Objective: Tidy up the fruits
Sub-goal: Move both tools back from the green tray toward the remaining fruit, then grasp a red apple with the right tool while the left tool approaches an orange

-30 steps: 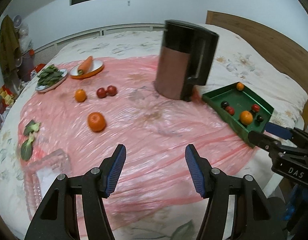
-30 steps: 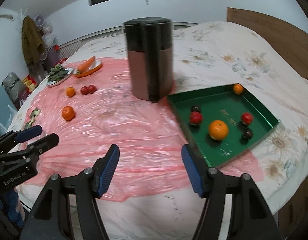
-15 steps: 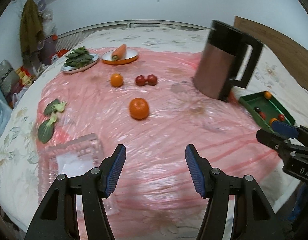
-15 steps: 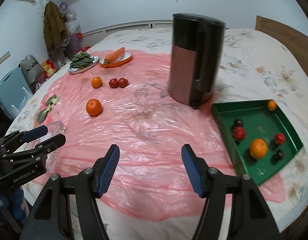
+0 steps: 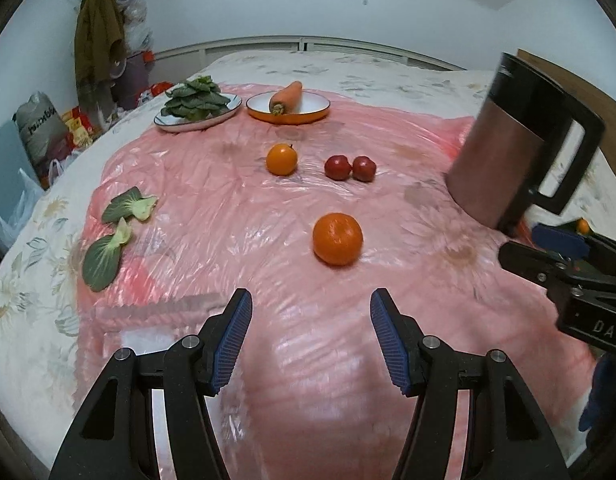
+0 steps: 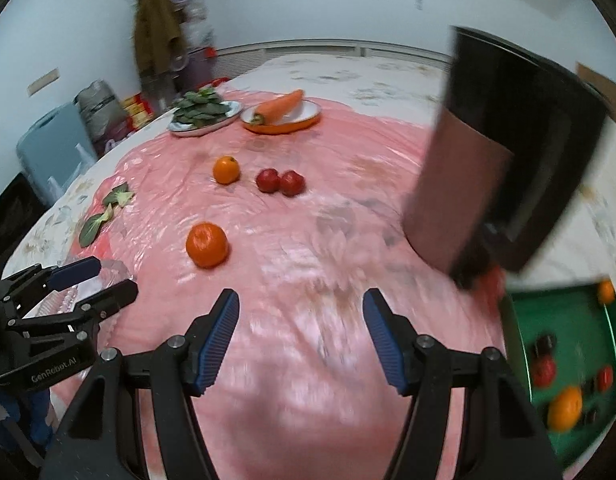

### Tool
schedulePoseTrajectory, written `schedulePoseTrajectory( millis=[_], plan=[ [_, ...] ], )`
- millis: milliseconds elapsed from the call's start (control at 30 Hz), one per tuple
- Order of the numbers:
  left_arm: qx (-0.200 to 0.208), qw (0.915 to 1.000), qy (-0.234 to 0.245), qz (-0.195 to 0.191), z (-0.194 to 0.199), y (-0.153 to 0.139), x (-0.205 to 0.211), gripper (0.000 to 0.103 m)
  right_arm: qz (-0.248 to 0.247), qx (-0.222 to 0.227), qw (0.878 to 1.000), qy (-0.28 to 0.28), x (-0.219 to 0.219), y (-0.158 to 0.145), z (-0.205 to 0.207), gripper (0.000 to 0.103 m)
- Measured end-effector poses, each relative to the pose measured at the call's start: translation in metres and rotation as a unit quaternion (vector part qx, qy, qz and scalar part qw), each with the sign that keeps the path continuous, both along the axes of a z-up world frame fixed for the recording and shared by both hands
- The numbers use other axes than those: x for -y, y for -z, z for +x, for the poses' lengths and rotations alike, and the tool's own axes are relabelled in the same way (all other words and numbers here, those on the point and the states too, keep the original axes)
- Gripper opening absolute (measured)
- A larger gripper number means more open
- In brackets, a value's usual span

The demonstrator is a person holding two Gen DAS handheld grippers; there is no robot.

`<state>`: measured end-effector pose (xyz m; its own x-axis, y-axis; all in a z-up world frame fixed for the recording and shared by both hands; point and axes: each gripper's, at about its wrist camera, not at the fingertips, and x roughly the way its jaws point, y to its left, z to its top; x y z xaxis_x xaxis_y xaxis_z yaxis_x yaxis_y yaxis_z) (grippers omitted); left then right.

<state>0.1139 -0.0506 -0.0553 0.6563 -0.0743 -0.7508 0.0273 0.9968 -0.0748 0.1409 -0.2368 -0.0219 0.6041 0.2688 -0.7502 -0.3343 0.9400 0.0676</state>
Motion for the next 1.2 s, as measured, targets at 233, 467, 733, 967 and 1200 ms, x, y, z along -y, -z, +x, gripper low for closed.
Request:
schedulePoseTrajectory(
  millis=[233,467,733,967,1200],
  plan=[
    [-0.025,0.9995,0.003,-0.022,0.039,0.013,0.008,0.056,-0.01,0.003,0.999,-0.053,-0.021,0.012,0.062,0.097],
    [-0.046,0.9988,0.001,-0.02,0.071,0.024,0.015,0.056,-0.025,-0.005,0.997,-0.068,-0.037,0.035,0.12,0.097],
    [-0.059,0.9979,-0.005,-0.026,0.09,0.034,0.012,0.056,-0.09,-0.013,0.99,-0.111,-0.07,0.062,0.161,0.087],
    [-0.061,0.9973,0.003,-0.04,0.095,0.039,0.012,0.056,-0.141,-0.02,0.98,-0.142,-0.087,0.075,0.18,0.07],
    [-0.065,0.9964,0.008,-0.053,0.098,0.043,0.013,0.056,-0.172,-0.026,0.97,-0.172,-0.104,0.082,0.192,0.058]
  ],
)
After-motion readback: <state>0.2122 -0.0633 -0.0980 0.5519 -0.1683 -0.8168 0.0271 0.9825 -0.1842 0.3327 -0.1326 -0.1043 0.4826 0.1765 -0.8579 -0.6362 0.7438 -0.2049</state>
